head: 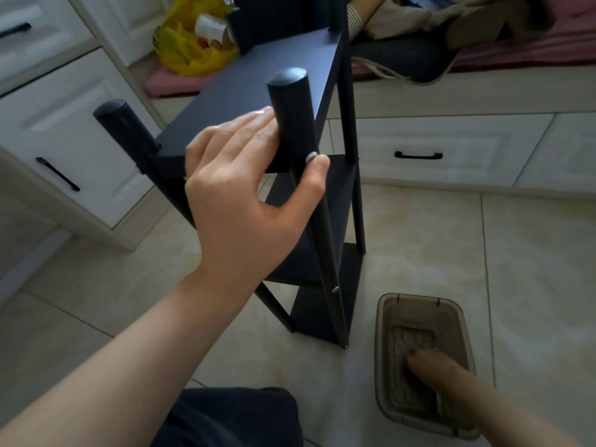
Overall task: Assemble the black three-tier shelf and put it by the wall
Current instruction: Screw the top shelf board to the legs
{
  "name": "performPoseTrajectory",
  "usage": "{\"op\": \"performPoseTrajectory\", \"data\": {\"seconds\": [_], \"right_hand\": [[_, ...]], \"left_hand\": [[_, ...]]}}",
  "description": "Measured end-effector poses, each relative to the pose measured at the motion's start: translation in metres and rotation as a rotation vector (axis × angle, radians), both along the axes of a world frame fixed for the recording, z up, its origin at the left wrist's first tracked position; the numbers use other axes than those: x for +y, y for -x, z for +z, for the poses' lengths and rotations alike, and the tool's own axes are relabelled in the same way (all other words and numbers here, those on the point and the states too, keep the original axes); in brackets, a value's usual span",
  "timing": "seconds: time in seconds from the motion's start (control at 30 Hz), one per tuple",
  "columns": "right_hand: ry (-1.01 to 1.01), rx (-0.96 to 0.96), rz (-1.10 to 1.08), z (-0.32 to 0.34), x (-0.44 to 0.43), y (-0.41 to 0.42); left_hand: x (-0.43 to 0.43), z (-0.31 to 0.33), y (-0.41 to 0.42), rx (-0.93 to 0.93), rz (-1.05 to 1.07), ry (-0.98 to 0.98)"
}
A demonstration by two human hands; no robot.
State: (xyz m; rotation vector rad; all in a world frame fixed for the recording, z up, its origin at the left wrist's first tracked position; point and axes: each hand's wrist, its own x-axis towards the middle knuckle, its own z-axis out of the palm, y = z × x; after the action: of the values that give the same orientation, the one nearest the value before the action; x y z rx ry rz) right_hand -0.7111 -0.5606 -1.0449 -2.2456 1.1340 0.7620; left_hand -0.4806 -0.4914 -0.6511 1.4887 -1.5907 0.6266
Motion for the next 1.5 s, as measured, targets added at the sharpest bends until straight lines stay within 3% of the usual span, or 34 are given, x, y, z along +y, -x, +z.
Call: {"op": "performPoseTrajectory", "data": {"seconds": [0.2,0.37,0.7,0.9,1.07,1.3,1.5], "right_hand": [[0.099,-0.038,0.121,0.011,-0.034,0.029],[0.137,-0.095,0.030,0.033,-0.049,0.031],[0.308,-0.537,-0.303,0.113,-0.046,-0.004],[0.160,-1.107,-0.601,0.196,-0.030,-0.063],[-0.104,-1.539,-0.794,0.265,-0.012,-0.113],[-0.403,-1.574,-0.696,0.305,0.014,-0.171],[-0.455,-1.546,-0.694,0.311,0.016,-0.212]], "left_hand": [[-0.004,0.001,0.004,-0.002,-0.002,0.012],[-0.005,0.001,0.005,-0.005,-0.003,0.013],[0.001,0.005,-0.003,-0.001,-0.017,-0.033],[0.007,0.009,-0.013,0.011,-0.031,-0.068],[0.010,0.014,-0.020,0.047,-0.018,-0.108],[0.016,0.029,-0.057,0.208,-0.011,-0.149],[0.025,0.036,-0.105,0.380,-0.027,-0.214]]}}
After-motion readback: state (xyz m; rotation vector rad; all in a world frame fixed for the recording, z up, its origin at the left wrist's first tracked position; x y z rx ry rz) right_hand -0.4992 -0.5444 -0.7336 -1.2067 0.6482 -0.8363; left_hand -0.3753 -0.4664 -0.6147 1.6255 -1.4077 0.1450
